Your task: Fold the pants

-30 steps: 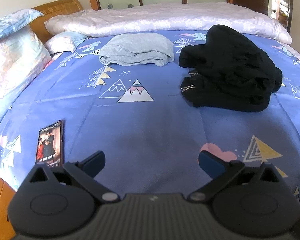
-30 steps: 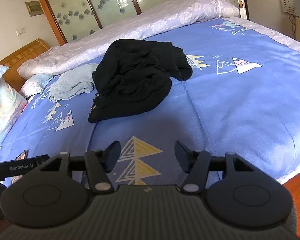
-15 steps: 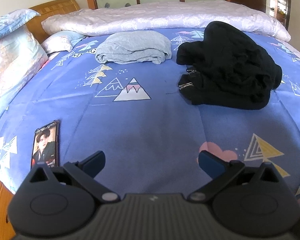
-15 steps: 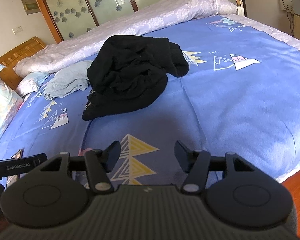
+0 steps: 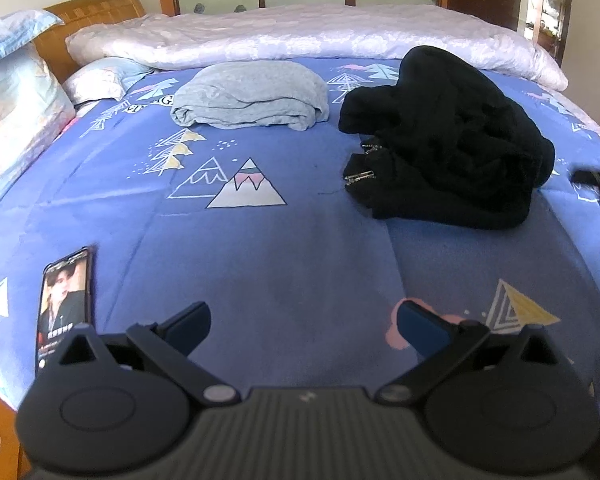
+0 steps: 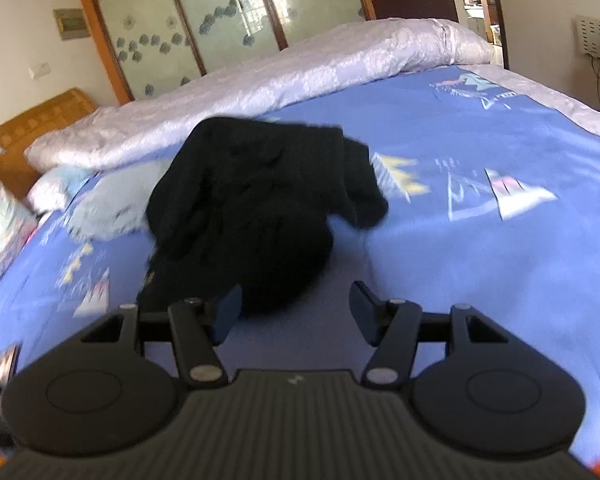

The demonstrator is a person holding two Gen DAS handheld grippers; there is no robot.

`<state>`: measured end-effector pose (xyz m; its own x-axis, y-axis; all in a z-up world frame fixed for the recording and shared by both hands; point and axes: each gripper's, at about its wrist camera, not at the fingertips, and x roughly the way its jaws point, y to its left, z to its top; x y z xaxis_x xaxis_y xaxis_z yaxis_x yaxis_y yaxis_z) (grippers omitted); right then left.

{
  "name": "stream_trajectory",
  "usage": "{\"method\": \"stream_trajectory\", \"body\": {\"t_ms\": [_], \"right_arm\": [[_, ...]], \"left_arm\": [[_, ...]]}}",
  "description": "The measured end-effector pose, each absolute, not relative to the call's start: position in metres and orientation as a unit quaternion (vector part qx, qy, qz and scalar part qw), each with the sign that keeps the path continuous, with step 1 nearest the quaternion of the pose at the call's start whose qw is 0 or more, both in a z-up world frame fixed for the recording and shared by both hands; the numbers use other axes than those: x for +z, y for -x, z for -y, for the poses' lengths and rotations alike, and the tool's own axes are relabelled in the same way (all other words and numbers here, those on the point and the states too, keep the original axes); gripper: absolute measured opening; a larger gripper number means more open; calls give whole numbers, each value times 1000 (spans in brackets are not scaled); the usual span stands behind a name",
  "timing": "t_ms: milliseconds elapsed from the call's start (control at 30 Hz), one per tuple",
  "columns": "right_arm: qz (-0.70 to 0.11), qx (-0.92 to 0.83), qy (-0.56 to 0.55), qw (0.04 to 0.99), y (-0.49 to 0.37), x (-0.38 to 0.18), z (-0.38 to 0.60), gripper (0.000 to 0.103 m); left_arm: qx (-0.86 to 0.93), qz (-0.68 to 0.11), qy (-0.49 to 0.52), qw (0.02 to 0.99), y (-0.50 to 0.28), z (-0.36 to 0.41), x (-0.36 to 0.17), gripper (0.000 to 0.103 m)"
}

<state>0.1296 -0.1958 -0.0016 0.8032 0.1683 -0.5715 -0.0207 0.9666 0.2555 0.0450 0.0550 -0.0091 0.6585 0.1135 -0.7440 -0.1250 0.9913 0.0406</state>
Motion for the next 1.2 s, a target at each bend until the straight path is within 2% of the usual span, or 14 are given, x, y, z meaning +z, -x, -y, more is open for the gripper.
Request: {"method": "stream_trajectory", "body": {"t_ms": [67, 200, 267, 300, 333, 367, 400, 567, 733, 867, 1000, 1100, 1167, 1200], "right_arm": [[-301, 40, -111, 946, -162, 0, 190, 63], [-298, 2, -82, 951, -233, -8, 179, 77], [-325, -4, -73, 943, -266, -21, 174, 77], [-343, 6, -78, 936, -278, -27, 173, 71], [-360, 21, -84, 929, -285, -32, 174, 49], [-374, 33, -95, 922, -290, -33, 175, 36], [-373, 45, -122, 919, -285, -27, 178, 11], [-312, 167, -155, 922, -202, 23, 168, 11], [-271, 301, -88, 910, -97, 48, 119, 11], [-277, 392, -46, 876, -36, 40, 71, 11], [-309, 433, 36, 846, 5, 7, 30, 12], [-318, 434, 78, 840, 20, -2, 30, 16], [-321, 434, 56, 840, 21, 4, 47, 24], [-321, 428, 38, 844, 19, 9, 60, 32]], "left_arm": [[61, -405, 14, 912, -49, -59, -9, 103], [54, -400, 24, 915, -58, -65, -9, 103], [52, -403, 25, 914, -64, -67, -10, 103], [51, -404, 26, 913, -66, -67, -11, 103], [50, -406, 28, 912, -68, -67, -11, 103], [48, -407, 31, 912, -69, -68, -10, 102], [44, -404, 34, 913, -69, -69, -8, 102], [11, -370, 77, 926, -65, -83, 17, 102], [-9, -314, 155, 937, -50, -112, 55, 102], [-36, -309, 189, 931, -37, -123, 63, 103], [-53, -347, 183, 918, -36, -114, 46, 103], [-54, -367, 179, 911, -34, -109, 34, 103], [-44, -377, 170, 910, -33, -108, 25, 103], [-38, -384, 166, 908, -33, -107, 19, 103]]}}
